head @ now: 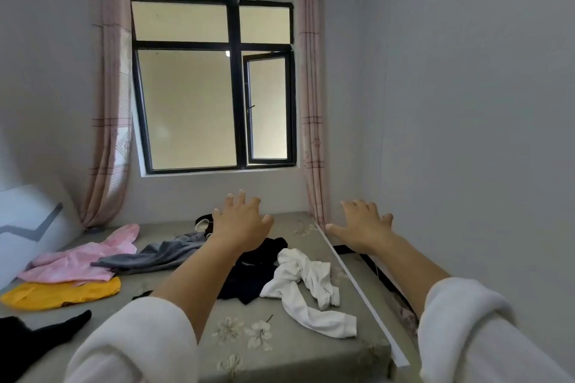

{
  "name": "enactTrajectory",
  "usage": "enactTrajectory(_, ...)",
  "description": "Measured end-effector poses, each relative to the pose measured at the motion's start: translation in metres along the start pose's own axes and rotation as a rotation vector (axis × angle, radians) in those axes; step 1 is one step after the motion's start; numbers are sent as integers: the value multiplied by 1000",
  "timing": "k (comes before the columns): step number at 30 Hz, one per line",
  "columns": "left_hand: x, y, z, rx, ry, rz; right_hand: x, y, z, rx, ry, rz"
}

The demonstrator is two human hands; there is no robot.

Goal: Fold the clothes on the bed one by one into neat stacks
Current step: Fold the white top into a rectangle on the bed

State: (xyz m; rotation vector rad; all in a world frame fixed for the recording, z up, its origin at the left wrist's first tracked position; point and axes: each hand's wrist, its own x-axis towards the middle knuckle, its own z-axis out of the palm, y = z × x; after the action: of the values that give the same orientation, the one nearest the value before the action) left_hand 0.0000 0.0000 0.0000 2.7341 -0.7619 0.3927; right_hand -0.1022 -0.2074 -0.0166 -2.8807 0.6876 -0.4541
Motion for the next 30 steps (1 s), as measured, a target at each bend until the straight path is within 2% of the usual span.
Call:
enactTrajectory(5,52,57,42,-29,25,23,41,68,1,-48,31,44)
enactTrajectory(15,164,215,159,-156,6,97,144,246,24,-114,29,74)
enactTrajectory(23,249,303,273,-159,-124,159,224,350,89,-115,-77,124)
enactTrajectory(30,371,339,377,-143,-178,184,349,423,164,-116,-155,136)
